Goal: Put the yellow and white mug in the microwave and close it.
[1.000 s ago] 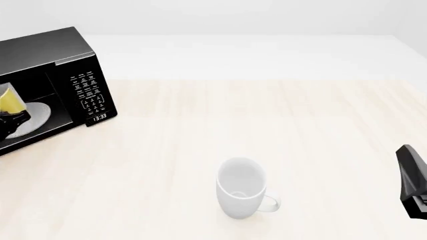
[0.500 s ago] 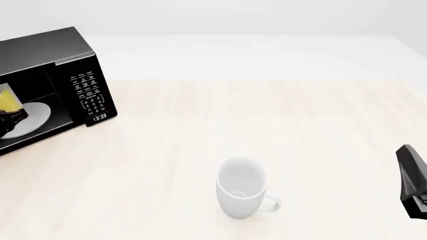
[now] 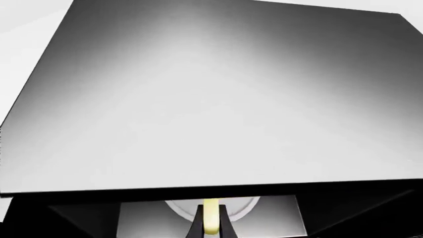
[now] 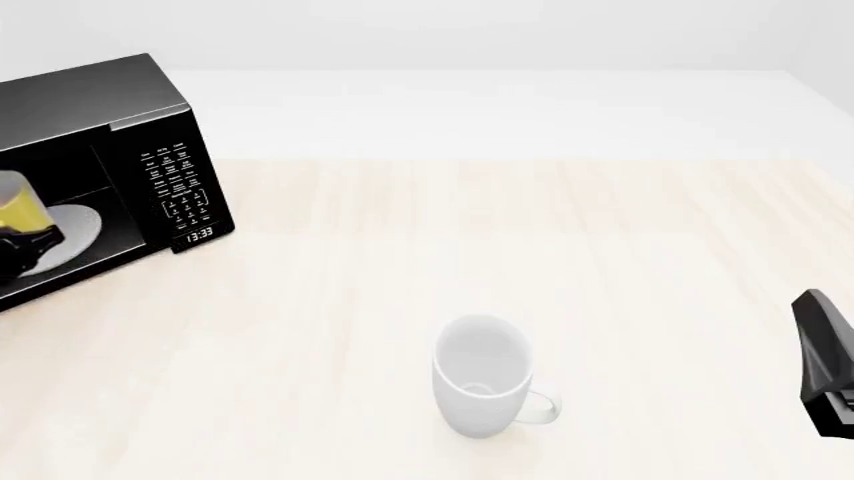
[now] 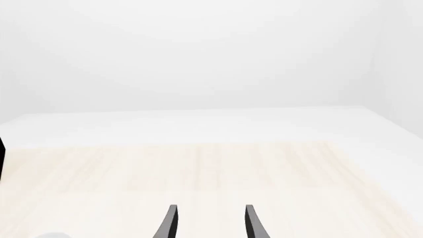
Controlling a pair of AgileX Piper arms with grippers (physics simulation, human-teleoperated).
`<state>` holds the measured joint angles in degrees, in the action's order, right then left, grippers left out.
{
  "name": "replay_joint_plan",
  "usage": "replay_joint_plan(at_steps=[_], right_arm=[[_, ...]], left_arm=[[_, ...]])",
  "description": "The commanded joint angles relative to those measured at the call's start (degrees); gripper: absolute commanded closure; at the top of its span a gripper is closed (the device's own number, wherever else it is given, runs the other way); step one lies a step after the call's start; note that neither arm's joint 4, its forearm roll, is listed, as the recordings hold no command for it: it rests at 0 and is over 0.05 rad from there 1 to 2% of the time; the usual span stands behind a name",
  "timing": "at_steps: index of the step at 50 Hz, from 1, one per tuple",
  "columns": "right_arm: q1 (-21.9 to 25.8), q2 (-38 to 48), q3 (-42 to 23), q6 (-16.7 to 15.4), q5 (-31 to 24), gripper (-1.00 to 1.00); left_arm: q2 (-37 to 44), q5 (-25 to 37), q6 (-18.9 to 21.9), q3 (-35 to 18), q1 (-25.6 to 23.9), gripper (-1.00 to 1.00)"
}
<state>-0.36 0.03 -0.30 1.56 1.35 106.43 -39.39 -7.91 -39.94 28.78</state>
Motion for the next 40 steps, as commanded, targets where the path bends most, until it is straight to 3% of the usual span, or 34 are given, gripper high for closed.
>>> replay_joint_plan(at_steps=[1,27,28,40], right_arm=[[-0.01,0.0,0.0,-0.01,0.0,-1.0],[-0.01,0.0,0.0,0.0,-0.01,-1.0],[-0.01,0.0,0.0,0.01,0.01,-1.0],[0.0,0.0,0.0,0.01,0.01,-1.0]], left_arm=[[1.53,0.42,0.23,-1.1,-0.03,1.0],[3.96,1.67,0.39,-2.77,0.23,1.0],[4.03,1.75,0.44,-2.83,0.33,-1.0],[3.52,1.26,1.32,-2.27,1.35,-1.0]])
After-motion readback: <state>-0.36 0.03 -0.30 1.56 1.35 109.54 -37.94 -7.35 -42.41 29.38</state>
